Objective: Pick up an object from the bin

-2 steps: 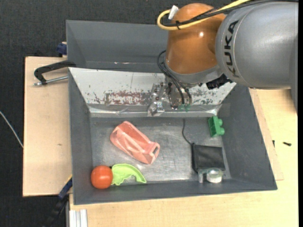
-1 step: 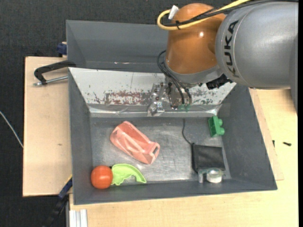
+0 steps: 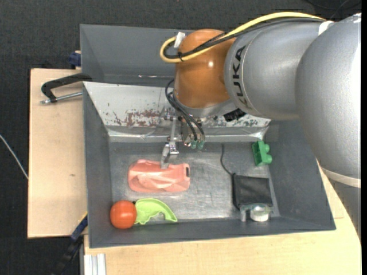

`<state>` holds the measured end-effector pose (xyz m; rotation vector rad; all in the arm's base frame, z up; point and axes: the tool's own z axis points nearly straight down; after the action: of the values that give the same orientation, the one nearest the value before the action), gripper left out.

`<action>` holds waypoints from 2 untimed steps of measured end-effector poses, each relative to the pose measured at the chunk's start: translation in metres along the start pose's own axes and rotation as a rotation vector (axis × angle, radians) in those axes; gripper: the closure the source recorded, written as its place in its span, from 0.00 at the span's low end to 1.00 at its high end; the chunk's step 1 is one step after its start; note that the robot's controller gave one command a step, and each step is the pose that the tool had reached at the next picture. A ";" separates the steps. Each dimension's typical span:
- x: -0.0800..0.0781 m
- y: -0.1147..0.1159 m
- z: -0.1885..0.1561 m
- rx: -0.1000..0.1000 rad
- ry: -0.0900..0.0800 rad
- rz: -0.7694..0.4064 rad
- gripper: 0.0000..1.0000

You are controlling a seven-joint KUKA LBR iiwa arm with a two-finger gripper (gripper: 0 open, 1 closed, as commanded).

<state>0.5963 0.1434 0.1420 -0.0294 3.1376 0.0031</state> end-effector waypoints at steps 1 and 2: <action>0.000 0.000 0.000 0.000 0.000 0.001 0.00; 0.066 -0.008 0.053 -0.022 -0.024 -0.077 1.00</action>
Offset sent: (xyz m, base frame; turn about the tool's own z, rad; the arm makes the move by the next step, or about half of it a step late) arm -0.0762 -0.0232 -0.0720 -0.0746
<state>0.5303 0.1338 0.0885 -0.1487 3.1098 0.0372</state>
